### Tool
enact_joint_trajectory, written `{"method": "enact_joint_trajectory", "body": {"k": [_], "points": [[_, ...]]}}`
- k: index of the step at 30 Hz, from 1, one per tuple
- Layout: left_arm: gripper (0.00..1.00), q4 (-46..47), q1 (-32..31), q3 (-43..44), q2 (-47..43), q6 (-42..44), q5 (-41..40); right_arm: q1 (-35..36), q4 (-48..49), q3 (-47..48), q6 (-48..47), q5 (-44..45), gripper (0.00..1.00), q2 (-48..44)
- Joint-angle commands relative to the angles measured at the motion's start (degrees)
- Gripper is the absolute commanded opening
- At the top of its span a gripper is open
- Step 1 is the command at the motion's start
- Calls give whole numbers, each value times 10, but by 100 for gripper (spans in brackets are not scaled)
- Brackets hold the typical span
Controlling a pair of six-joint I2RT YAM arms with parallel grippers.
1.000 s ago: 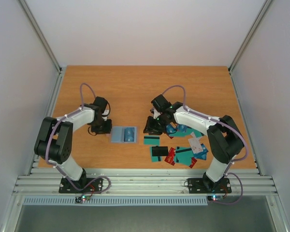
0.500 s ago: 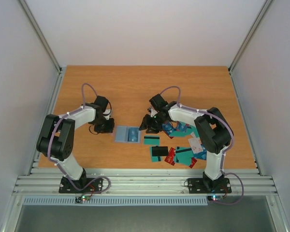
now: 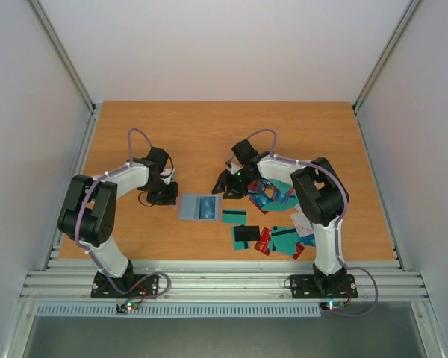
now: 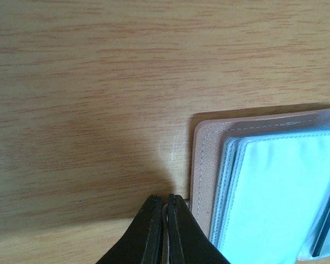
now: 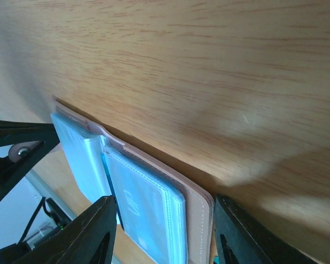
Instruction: Put the credit cards into the card holder
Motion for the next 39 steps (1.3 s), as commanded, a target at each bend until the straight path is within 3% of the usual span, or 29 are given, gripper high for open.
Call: {"method": "enact_joint_trajectory", "body": {"k": [1,13,39], "points": [[7,5,-5,7,19,6,13,0,21,4,-16,-42,50,20],[7,1,-7,18,28,-1,22,0,37,16,13,-110,44,1],[7,-15,-41,40,44,-24,26,18,19,9,87,-131,38,-37]]}}
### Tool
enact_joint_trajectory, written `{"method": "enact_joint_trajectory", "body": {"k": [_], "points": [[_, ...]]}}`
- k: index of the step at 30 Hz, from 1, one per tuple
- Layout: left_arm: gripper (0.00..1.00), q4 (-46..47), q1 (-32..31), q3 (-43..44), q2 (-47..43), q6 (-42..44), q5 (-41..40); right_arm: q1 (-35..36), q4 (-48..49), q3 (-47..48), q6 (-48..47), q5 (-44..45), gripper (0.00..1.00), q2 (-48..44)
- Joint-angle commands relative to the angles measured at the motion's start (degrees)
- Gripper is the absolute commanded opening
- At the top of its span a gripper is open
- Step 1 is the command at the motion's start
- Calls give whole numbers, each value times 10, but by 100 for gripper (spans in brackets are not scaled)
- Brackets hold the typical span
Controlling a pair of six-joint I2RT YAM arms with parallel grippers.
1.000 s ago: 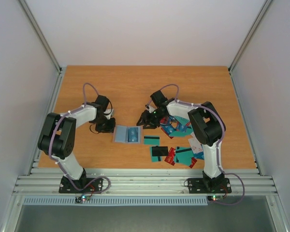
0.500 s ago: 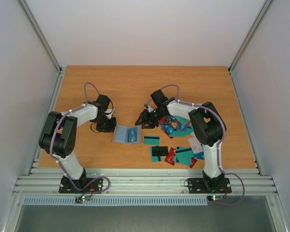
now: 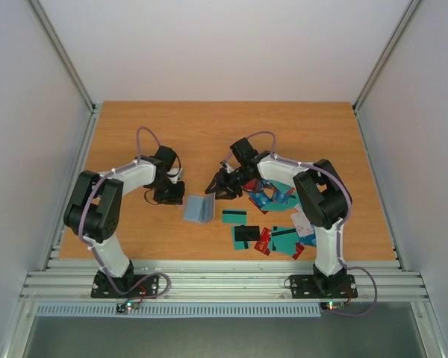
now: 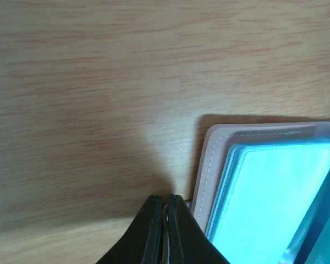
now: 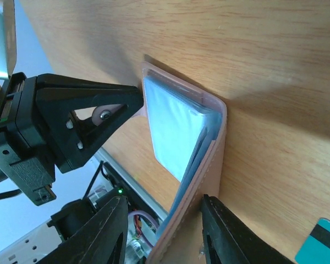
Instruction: Put the credit cards into the card holder
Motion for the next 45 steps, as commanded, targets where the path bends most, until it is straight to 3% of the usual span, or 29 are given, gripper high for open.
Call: {"method": "enact_joint_trajectory", "body": {"k": [1,19,30,37,45], "points": [[7,-3,-12,9,17,-13,14,9,-11,17,24,-14,38,-12],[10,16,-22,-36,-24,-65,103,39,-30,121,97,-12,39,92],[12,24,-22,-61,-54,-80,133,38,-83,131,23,9,40,25],[13,26,-22,-66,-60,-75,140,29,-154,55,-62,91,39,-65],[15,28,-22,-72,-64,-67,144,24,-63,-61,-39,58,29,-97]]}}
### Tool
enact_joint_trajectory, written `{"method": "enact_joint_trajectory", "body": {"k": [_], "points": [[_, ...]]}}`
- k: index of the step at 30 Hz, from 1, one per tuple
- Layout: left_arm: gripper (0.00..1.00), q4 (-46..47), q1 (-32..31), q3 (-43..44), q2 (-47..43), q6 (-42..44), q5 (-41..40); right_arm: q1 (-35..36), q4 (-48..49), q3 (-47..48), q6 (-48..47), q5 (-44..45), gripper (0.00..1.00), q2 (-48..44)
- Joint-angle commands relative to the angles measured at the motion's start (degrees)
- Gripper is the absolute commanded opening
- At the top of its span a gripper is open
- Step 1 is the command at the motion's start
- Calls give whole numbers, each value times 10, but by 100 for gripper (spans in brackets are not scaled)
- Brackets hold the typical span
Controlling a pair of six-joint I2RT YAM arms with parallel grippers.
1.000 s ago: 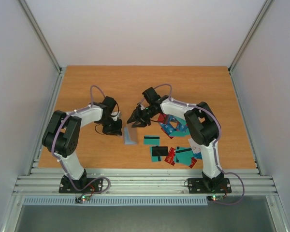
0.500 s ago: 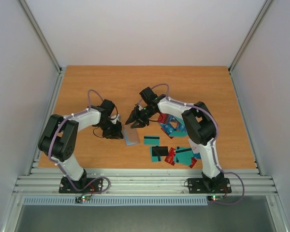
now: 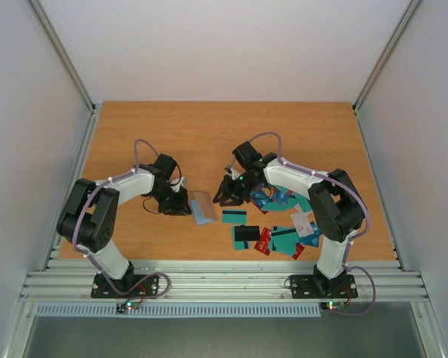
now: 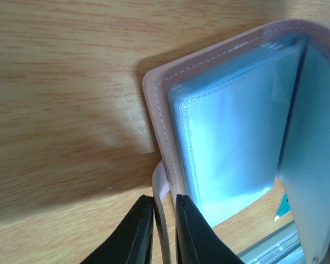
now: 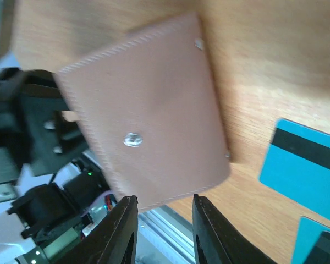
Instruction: Put the credit cards into the card holder
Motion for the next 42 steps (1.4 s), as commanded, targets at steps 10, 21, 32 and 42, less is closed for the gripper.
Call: {"method": "enact_joint_trajectory", "body": {"k": [10,21,32,42], "points": [[19,11,-2,-4,-19,16,25,39,113,-35,37,-45,28,54],[20,11,-2,1,-27,18,41,55,118,8,47,-50,28,103],[28,-25,-1,14,-69,25,43,56,94,19,56,-16,25,148],[51,-54,6,7,-128,25,22,56,22,56,61,21,25,176]]}}
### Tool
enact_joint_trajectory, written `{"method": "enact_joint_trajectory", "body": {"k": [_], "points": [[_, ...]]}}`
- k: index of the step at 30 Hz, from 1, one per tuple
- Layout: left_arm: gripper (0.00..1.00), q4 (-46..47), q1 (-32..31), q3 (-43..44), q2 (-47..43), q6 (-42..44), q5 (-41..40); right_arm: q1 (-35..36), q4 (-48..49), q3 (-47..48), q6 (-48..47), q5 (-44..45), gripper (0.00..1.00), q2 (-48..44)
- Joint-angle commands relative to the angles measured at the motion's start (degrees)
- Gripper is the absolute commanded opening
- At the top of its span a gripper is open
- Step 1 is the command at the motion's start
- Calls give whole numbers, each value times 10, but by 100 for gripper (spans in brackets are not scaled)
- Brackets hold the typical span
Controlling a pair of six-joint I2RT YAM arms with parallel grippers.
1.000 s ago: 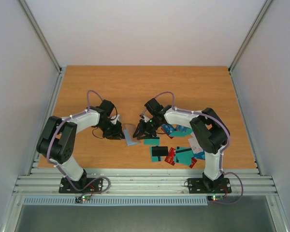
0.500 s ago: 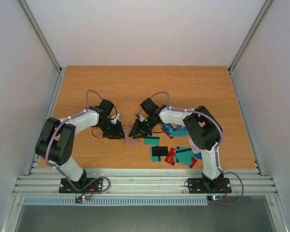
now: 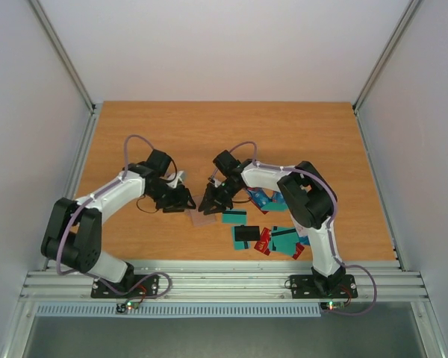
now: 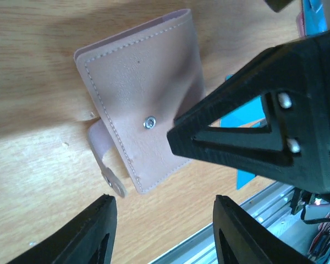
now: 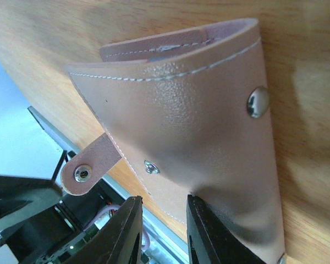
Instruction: Put the credit cards into the card holder
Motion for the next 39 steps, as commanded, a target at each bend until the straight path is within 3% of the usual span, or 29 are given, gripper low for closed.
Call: {"method": "enact_joint_trajectory", "body": {"k": [1,9,14,19,29,39], "points": [[55,-19,9,2,-46,1,-15,6,-58,21,4,58,25,34],[74,-23,68,-30,-124,-17,-72,7,-88,41,0,64,26,35],[63,42,117,-104,-194,-98,-59,6,-110,60,-5,68,26,36],[48,73,134,-155,-192,-125,-42,6,-137,86,-3,73,27,45],[37,212,135,-183,-74,-129,54,7,-175,105,-13,83,27,60],[28,247,104,-164,-2,-115,79,6,-225,145,-23,105,26,80]]}}
